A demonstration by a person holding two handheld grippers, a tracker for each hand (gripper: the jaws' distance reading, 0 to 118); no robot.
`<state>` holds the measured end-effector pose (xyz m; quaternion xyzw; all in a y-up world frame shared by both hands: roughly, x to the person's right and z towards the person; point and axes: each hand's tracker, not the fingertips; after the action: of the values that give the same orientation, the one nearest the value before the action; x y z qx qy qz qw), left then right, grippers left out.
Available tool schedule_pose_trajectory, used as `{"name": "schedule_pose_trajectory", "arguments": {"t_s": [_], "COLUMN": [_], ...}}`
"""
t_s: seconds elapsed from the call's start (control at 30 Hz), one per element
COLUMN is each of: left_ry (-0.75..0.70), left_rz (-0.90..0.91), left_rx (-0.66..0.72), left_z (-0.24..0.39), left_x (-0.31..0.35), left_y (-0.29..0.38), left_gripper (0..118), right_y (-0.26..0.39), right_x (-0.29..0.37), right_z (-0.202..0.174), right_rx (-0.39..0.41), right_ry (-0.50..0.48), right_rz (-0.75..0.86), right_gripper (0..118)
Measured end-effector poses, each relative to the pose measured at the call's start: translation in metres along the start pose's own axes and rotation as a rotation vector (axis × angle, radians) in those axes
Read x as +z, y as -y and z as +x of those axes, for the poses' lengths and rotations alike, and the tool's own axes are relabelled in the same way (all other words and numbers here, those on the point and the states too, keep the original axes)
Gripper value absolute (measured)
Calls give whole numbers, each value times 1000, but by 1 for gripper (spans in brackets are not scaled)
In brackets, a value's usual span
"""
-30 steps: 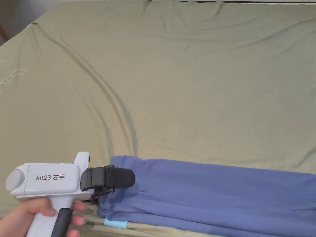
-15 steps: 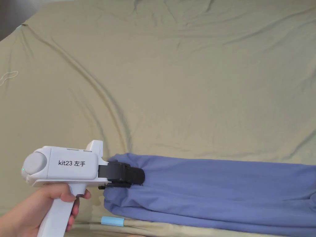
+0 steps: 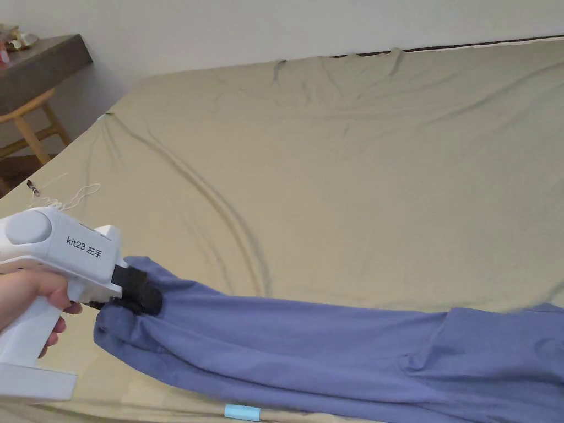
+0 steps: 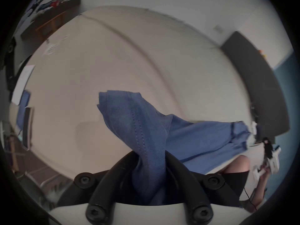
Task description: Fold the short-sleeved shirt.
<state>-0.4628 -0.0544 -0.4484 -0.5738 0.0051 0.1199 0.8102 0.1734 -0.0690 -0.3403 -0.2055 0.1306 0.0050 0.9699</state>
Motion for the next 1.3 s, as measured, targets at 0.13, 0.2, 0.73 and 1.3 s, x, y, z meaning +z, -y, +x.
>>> {"name": "schedule_pose_trajectory", "arguments": {"t_s": [0.13,0.2,0.73,1.3], "left_ry": [67,88,240,-52], "left_rz": [3,-1,-234,-27], "left_rx": [-54,-103,-130,-352], "left_z": [46,85,270,278], "left_x": [5,10,-115,-113], "left_y": [9,10,32,56], "left_gripper": [4,4,78,0], "right_y": [-2,-2,10,16], "right_x": [-1,-5,20,27], "right_z": [0,2,55,65], "right_rx": [-21,-38,-98,-20], "right_ry": [-29,-39,33,6], "right_rz": [6,-2,-27,-93], "right_gripper": [0,0,0,0]}}
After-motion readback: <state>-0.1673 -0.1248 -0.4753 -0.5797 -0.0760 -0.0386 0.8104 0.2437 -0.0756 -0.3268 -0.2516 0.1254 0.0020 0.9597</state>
